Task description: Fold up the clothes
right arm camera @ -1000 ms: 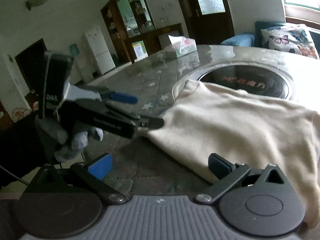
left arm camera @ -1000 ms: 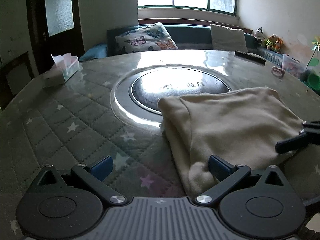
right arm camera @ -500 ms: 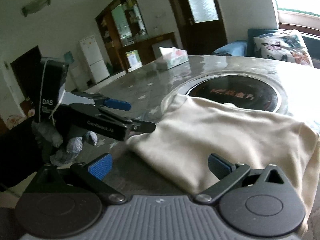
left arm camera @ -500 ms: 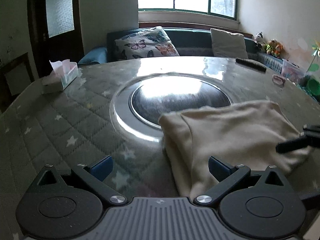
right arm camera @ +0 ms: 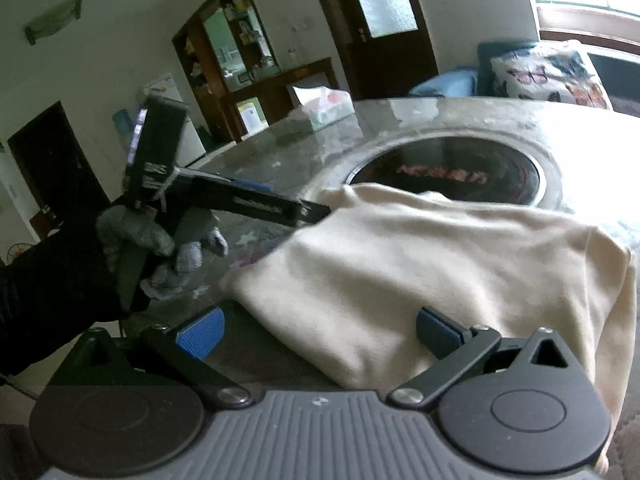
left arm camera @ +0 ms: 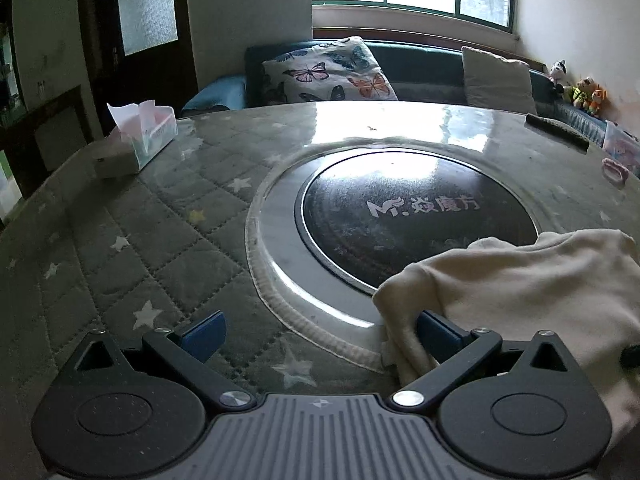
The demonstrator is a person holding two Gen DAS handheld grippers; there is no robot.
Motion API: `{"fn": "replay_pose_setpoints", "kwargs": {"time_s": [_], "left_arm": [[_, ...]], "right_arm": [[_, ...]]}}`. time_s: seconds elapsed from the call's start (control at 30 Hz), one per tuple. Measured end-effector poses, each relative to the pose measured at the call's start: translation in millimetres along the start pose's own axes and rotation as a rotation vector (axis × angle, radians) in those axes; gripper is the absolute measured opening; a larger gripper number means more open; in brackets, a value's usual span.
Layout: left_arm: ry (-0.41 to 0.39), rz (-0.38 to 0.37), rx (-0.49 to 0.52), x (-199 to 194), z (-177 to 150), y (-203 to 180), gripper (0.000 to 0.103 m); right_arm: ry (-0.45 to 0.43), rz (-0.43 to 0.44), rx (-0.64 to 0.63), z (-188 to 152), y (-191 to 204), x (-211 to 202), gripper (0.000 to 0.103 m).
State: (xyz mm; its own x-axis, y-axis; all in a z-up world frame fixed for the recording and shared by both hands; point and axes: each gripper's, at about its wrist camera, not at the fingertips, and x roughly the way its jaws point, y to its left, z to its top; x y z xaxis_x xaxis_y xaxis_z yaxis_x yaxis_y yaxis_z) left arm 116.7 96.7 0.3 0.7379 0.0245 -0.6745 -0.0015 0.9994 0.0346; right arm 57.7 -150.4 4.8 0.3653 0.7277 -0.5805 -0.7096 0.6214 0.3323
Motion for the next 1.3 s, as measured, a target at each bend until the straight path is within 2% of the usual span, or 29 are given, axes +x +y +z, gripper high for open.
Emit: {"fn": "replay_pose_setpoints", "kwargs": {"time_s": [0.27, 0.43, 0.67, 0.93, 1.13, 1.3], "left_arm": [[-0.021, -0.021, 0.024, 9, 22, -13, 0.103], [0.002, -0.021, 0.036, 26, 27, -18, 0.103], [0.017, -0.021, 0.033, 33, 25, -17, 0.103], [0.017, -0.017, 0.036, 33, 25, -19, 0.103], [0.021, -0.015, 0.031, 35, 25, -18, 0.103], [0.019, -0.014, 0.033, 33, 26, -18, 0.103]], "right_arm": [[-0.024, -0.001, -0.01, 10, -5, -6, 0.103], [-0.052, -0.065, 0.005, 25, -26, -8, 0.103], [-0.072, -0.162, 0.09, 37, -70, -5, 0.103], [-0.098, -0.16, 0.094, 46, -76, -9, 0.103], [-0.053, -0.141, 0.137, 55, -90, 11, 0.103], [-0.066, -0.153, 0.141, 56, -90, 2, 0.103]]}}
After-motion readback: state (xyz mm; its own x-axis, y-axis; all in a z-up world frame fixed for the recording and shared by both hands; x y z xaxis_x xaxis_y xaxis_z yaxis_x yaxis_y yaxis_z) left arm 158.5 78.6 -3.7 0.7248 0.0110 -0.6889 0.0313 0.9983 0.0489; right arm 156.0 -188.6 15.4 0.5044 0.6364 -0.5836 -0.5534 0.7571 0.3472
